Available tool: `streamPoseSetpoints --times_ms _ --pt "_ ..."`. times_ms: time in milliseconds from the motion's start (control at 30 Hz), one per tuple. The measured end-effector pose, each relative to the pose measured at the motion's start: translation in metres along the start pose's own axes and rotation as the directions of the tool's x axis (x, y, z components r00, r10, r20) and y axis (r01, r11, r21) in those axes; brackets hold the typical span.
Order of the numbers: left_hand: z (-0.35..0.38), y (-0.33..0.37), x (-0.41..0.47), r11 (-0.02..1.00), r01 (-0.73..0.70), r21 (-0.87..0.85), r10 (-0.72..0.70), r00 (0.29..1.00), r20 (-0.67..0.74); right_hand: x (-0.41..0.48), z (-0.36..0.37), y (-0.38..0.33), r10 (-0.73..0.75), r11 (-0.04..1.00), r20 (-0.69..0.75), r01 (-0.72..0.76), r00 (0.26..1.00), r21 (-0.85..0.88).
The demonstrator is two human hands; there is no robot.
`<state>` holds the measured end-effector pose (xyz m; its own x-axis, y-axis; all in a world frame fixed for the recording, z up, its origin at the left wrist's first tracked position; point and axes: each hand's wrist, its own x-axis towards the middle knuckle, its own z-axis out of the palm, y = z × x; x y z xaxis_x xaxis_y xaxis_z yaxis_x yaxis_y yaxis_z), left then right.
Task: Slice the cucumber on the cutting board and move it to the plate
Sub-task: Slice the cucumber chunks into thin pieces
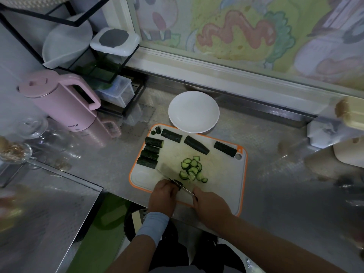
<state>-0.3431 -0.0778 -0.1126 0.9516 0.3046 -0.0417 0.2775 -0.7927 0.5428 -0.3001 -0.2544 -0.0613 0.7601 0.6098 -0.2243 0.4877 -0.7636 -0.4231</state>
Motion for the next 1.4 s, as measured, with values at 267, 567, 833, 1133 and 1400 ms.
streamPoseSetpoints --times_ms 267,567,833,1133,1400 --pt "0.000 0.002 -0.001 0.999 -0.038 -0.006 0.037 0.995 -0.095 0.018 0.014 -0.001 -0.020 1.000 -0.020 0.021 1.000 0.019" --pt "-0.005 0.002 -0.002 0.999 -0.032 0.043 0.033 0.999 -0.027 0.005 -0.002 -0.003 -0.016 0.998 0.000 0.015 1.000 0.060" --pt "-0.006 0.002 -0.003 0.999 -0.006 0.034 0.007 1.000 -0.028 -0.001 -0.005 -0.002 -0.009 1.000 -0.011 0.008 1.000 -0.011" --pt "0.002 -0.004 -0.006 0.999 -0.049 0.012 0.050 0.996 -0.072 0.021 0.017 -0.008 -0.006 0.999 -0.003 0.006 1.000 0.039" --pt "-0.007 0.003 -0.005 0.999 -0.041 0.016 0.042 0.997 -0.062 0.011 0.006 -0.006 -0.001 0.999 -0.026 0.003 1.000 0.041"
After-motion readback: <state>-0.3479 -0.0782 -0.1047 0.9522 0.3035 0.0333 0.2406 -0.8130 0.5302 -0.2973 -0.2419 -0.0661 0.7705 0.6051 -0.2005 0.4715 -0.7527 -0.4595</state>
